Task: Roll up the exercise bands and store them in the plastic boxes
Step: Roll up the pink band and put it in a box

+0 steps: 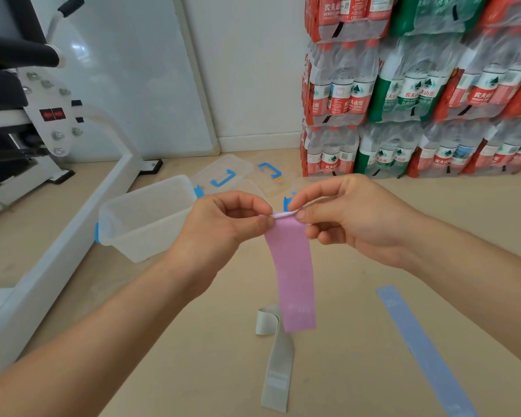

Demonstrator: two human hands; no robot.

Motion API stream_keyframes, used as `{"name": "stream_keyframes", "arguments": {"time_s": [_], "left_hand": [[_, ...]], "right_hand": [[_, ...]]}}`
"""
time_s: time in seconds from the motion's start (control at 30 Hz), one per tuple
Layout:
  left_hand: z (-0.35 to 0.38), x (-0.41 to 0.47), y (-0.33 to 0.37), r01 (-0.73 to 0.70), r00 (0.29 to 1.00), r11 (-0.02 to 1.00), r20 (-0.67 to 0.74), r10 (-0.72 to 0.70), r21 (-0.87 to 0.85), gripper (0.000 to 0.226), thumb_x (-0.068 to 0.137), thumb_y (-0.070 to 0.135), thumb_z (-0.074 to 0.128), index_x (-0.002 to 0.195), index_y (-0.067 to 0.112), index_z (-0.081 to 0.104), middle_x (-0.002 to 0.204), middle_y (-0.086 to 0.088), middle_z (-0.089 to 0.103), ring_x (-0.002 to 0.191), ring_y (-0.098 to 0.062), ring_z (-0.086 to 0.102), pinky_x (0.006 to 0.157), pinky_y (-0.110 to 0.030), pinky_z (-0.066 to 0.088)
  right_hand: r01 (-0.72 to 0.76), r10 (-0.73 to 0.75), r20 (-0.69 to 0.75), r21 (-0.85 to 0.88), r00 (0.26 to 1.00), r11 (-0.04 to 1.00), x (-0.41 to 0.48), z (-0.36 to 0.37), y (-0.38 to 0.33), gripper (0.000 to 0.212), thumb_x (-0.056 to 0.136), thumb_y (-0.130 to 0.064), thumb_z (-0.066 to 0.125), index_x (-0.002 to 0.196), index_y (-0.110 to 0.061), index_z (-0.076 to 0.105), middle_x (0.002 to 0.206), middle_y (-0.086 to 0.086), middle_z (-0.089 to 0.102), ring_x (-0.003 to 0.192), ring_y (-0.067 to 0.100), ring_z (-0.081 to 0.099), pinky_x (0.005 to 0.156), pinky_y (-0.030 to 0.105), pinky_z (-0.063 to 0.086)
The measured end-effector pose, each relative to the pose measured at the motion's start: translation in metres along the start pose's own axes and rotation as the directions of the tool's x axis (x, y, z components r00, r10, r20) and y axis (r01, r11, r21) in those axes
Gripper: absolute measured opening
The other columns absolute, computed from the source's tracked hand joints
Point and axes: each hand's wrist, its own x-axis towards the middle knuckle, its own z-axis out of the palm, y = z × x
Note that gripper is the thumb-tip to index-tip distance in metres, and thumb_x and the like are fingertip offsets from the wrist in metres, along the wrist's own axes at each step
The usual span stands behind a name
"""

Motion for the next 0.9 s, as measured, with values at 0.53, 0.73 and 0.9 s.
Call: {"name": "stream_keyframes", "arguments": {"time_s": [0.53, 0.73, 0.9], "left_hand": [[0.003, -0.001, 0.0, 0.011, 0.998, 0.995, 0.067, -0.004, -0.099, 0.014, 0.065, 0.016, 0.075, 0.077, 0.013, 0.069, 0.076, -0.004, 0.072, 0.074, -0.014, 0.066, 0.08, -0.028, 0.051], [0.004, 0.0, 0.002, -0.016, 0.999, 0.994, -0.032, 0.012, -0.107, 0.014, 0.066, 0.012, 0.076, 0.078, 0.01, 0.07, 0.077, -0.011, 0.074, 0.073, -0.018, 0.071, 0.069, -0.028, 0.056], [0.005, 0.001, -0.001, -0.024, 0.994, 0.983, -0.105, 0.005, -0.181, 0.015, 0.057, 0.017, 0.077, 0.071, 0.017, 0.07, 0.075, -0.01, 0.074, 0.074, -0.022, 0.071, 0.079, -0.037, 0.055]], "right_hand": [[0.051, -0.048, -0.044, 0.06, 0.998, 0.997, 0.003, 0.002, 0.005, 0.01, 0.078, 0.005, 0.069, 0.083, -0.004, 0.069, 0.073, 0.009, 0.066, 0.058, 0.012, 0.063, 0.056, 0.018, 0.051], [0.156, -0.163, -0.057, -0.115, 0.985, 0.981, 0.003, 0.004, 0.007, 0.012, 0.082, -0.01, 0.071, 0.092, -0.016, 0.07, 0.082, 0.001, 0.071, 0.063, -0.001, 0.058, 0.055, 0.01, 0.04], [0.187, -0.192, -0.076, -0.073, 0.978, 0.98, 0.006, 0.014, 0.015, 0.022, 0.086, -0.007, 0.065, 0.107, -0.014, 0.069, 0.1, 0.007, 0.074, 0.09, 0.015, 0.069, 0.075, 0.021, 0.055]]}}
